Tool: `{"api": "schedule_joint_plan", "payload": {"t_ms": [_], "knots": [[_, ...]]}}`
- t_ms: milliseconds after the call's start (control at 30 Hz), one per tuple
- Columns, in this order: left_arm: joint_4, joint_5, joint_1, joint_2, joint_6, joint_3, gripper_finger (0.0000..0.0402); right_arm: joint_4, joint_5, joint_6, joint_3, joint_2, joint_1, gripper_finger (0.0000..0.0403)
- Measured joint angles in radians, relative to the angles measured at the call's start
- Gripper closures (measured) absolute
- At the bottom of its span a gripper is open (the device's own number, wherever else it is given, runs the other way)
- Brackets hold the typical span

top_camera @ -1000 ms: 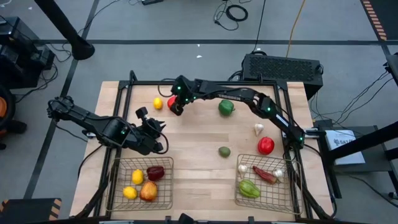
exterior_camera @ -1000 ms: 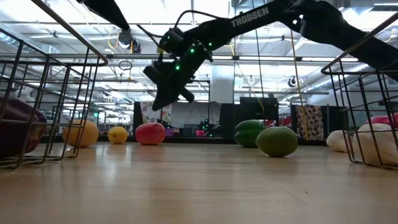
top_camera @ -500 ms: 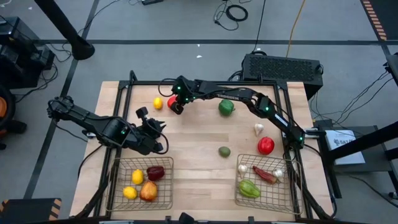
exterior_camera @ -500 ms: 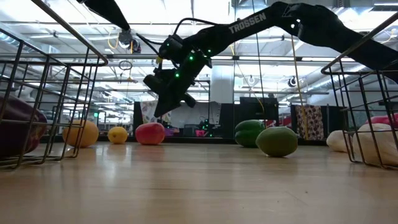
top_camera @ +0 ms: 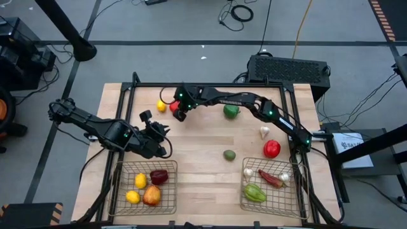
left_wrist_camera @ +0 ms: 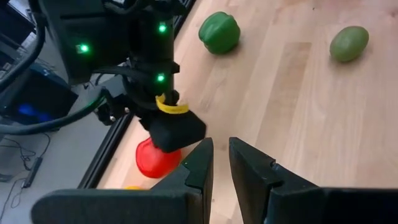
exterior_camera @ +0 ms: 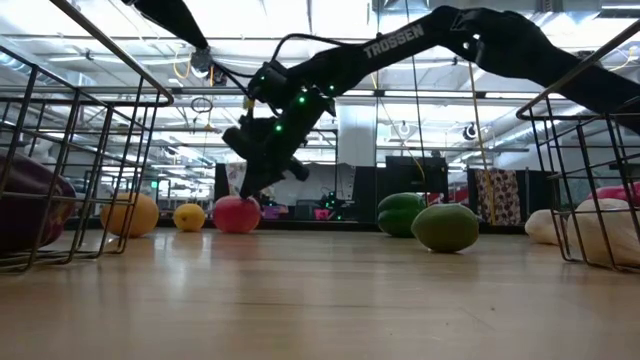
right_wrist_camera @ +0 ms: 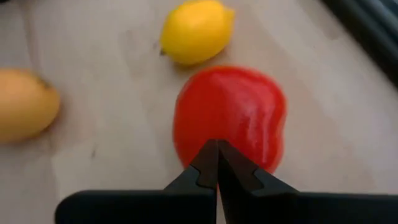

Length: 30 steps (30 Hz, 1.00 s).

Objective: Sort produce into baskets

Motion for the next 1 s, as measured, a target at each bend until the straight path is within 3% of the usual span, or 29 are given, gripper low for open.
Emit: {"api": "schedule_joint_plan", "payload": {"t_ms": [400,733,1000], "knots": [[-0.005,0.059,-0.009,0.0,-0.027,0.0,0.034,-0.304,-0.005,0.008,-0.004,-0.018,0.115,0.0403],[-0.004,0.073,-0.035,0.0,-0.051,0.0,0.034,-0.149,0.1,-0.09,0.033,-0.082,0.102,0.0403],[-0.038,0.04,-0.039,0.0,-0.052,0.0,0.034,-0.053,0.104,-0.124,0.031,-0.078,0.044,0.0403]]}}
